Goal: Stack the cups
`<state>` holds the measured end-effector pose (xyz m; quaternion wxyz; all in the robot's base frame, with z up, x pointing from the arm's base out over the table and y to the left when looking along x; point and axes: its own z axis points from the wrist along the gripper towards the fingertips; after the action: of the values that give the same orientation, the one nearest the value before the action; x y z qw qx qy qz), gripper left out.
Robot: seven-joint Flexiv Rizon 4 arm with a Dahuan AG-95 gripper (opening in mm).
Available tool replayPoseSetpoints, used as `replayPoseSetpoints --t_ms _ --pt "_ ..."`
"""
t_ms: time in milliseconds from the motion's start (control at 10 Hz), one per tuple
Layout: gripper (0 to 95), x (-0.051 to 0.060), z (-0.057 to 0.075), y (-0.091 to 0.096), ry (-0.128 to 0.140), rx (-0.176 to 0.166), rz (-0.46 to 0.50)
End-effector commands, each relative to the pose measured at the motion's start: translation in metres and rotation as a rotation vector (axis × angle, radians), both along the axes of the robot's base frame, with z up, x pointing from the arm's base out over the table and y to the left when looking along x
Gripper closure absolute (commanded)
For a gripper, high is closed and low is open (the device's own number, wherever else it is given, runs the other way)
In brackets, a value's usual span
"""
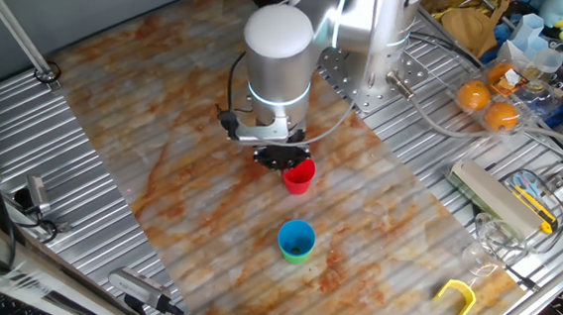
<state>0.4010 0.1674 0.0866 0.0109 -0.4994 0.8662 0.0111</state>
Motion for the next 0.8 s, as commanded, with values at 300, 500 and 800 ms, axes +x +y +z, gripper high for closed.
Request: replayPoseSetpoints --t_ms 300,500,800 --pt "95.0 0.016 0.037 0.015 0.014 -0.010 -0.003" --pt "95.0 0.031 0.078 0.034 0.055 -0.040 -0.030" --pt "95.0 0.051 0.111 0.062 0.077 -0.033 -0.089"
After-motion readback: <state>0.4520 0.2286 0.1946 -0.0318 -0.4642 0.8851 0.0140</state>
